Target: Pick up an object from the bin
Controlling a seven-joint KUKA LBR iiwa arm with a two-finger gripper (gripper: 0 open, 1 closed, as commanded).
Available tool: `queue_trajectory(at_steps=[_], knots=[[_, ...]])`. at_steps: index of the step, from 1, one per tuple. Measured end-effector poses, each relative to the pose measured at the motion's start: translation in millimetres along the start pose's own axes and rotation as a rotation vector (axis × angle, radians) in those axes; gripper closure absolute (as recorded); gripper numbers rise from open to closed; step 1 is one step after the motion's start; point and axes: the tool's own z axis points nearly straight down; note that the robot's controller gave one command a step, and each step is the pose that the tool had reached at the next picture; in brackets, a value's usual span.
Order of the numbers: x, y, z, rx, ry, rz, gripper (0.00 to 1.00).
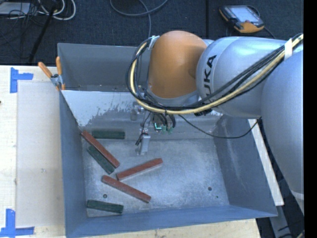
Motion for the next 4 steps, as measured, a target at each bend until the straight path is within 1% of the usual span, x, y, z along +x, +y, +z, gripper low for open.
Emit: queue_trajectory(at_steps=[1,2,3,4], knots=[[-1.6,-0.5,-4.9,-0.001,-0.008,0.002,0.00],[21.1,-12.0,31.8,-0.002,-0.015,-0.047,0.00],[43.3,-27.8,114.2,0.000,-0.007,-0.126,1.00],[43.2,-27.9,114.2,-0.001,-0.007,-0.125,1.00]])
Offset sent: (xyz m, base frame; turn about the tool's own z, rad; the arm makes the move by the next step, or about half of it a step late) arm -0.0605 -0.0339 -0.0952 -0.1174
